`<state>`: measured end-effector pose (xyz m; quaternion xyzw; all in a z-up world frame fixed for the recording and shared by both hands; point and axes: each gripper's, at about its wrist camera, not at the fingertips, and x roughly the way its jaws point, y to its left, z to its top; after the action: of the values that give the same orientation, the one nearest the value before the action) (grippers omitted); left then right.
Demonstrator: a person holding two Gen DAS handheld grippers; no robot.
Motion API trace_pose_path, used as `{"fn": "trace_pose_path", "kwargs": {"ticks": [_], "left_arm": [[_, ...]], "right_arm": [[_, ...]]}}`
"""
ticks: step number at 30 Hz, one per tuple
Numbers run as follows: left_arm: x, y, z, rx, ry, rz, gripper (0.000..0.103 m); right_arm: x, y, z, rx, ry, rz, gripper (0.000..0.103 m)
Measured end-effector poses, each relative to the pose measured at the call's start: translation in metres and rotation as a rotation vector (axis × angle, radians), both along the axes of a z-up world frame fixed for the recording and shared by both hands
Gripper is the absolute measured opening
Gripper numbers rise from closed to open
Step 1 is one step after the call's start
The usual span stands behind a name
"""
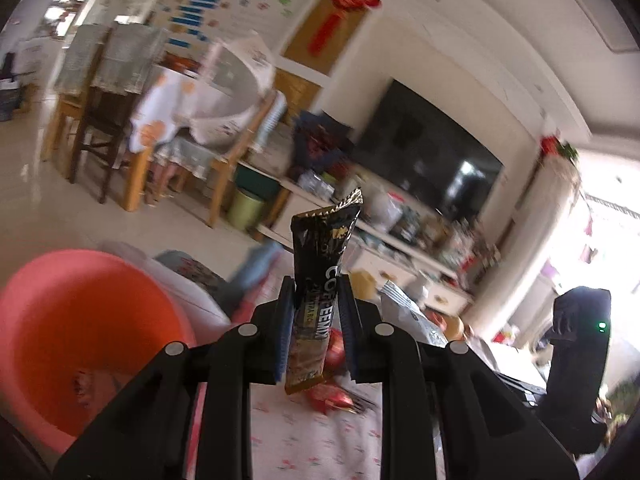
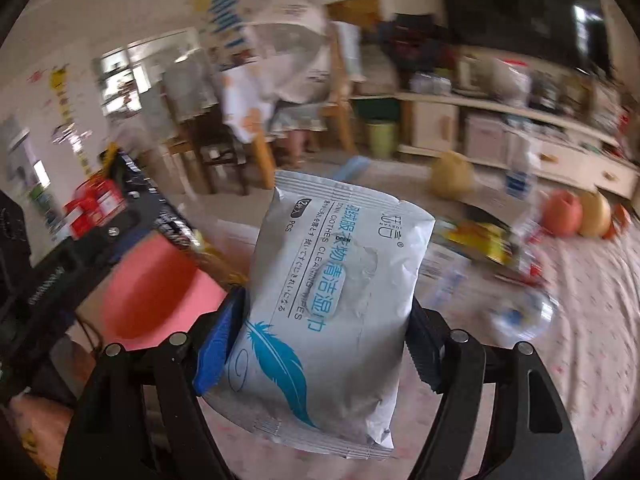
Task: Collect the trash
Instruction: 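Open both grippers over the pink bucket to drop the items, then move both tools back over the table toward the remaining wrappers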
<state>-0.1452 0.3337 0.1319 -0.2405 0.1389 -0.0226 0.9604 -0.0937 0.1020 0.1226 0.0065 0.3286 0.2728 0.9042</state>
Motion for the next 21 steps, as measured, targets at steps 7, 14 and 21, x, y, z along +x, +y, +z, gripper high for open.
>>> {"fn": "trace_pose_path", "kwargs": {"ticks": [7,14,21], "left_arm": [[-0.02,0.07,-0.012,-0.1,0.022,0.254,0.024],[-0.023,0.109,-0.031,-0.159,0.122,0.401,0.024],[-0.023,0.117,-0.037,-0.138,0.199,0.487,0.069]], "right_arm": [[-0.004,0.102,0.01,-0.017,-0.033,0.173,0.075],[0.002,0.182,-0.006,-0.053,-0.01,0.31,0.076],[0.008,0.201,-0.026,-0.069,0.019,0.293,0.09]]}}
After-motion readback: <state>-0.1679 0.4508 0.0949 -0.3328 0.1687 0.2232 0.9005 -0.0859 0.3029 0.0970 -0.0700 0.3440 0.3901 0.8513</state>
